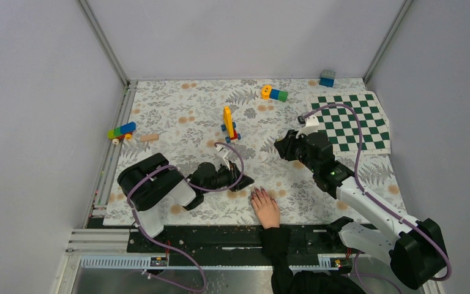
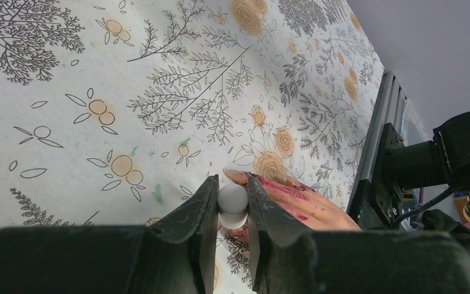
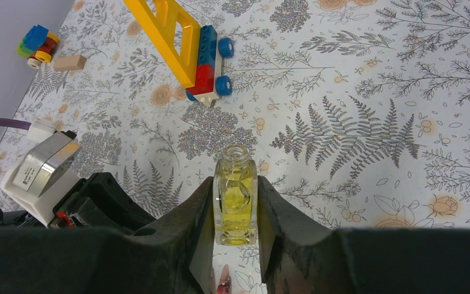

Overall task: Paint the nails
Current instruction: Paint the nail polish on the nail.

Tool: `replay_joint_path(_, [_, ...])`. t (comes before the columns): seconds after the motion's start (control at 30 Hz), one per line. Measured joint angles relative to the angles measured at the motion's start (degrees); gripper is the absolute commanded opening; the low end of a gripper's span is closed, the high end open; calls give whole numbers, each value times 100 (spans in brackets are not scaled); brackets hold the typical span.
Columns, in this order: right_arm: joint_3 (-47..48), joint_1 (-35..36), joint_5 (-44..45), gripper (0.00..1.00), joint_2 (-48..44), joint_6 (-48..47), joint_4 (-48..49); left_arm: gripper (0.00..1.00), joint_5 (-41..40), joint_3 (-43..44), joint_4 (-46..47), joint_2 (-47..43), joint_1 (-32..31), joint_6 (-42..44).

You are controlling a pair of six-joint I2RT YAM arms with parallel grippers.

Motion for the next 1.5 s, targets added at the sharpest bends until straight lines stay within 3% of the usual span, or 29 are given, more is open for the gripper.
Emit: replay_joint_path(1.5, [2, 0, -2, 0, 170, -2, 2, 0, -4, 302, -236, 195, 0, 190])
